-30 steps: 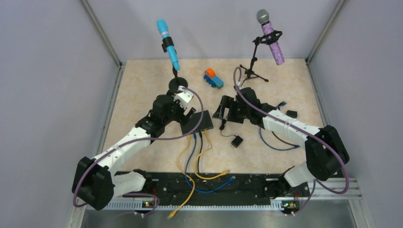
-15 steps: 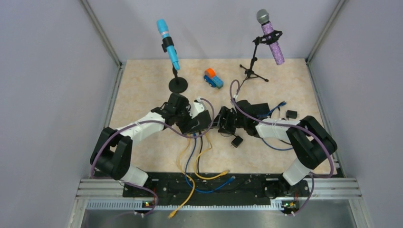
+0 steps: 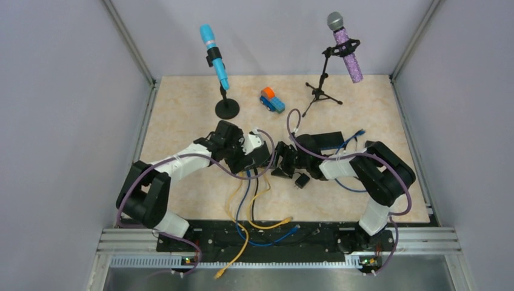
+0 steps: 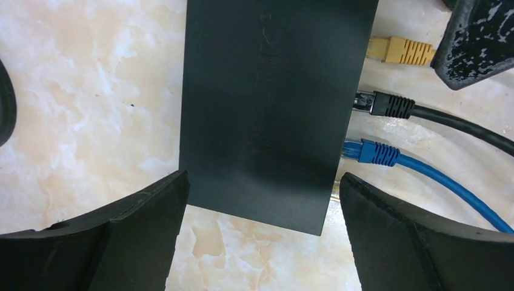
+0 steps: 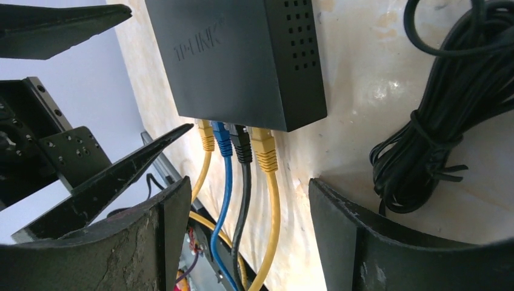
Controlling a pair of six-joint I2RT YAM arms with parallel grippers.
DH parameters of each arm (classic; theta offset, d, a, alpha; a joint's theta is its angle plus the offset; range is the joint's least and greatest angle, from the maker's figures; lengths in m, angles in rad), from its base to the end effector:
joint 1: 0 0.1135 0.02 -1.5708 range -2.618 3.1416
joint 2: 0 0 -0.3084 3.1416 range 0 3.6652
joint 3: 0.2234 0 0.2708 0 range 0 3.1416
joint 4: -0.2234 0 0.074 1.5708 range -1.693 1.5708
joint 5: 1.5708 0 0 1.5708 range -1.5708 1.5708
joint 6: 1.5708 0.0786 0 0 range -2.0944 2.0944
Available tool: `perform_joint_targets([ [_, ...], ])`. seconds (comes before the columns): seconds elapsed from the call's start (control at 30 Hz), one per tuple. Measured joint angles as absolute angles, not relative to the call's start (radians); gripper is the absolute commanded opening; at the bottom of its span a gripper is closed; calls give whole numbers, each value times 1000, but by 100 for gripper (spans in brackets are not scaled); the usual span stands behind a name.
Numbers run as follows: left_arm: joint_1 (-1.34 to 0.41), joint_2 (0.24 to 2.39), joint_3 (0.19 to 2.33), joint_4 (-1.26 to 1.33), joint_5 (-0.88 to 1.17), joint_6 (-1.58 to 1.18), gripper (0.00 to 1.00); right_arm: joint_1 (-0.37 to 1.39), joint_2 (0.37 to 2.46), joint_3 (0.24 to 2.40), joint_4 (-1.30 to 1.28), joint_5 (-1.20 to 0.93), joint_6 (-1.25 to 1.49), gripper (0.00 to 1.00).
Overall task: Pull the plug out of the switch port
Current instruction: Pull the connector from the switch port.
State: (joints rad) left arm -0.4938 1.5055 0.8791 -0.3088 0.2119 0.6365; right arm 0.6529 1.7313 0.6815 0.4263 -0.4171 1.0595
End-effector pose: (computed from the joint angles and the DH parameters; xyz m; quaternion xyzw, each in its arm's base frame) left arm 0.2903 -0.1750 0.1937 0.5338 0.7800 -0.0781 0.3171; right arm 0.2755 0.2508 0.1336 0.0833 0.8718 0.4578 0.1533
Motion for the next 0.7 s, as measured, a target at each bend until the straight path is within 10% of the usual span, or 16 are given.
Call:
perform_joint_targets([
  [0.7,-496,1557,879,-320,184,653,88,653,1746,659,479,-359,1142,59],
])
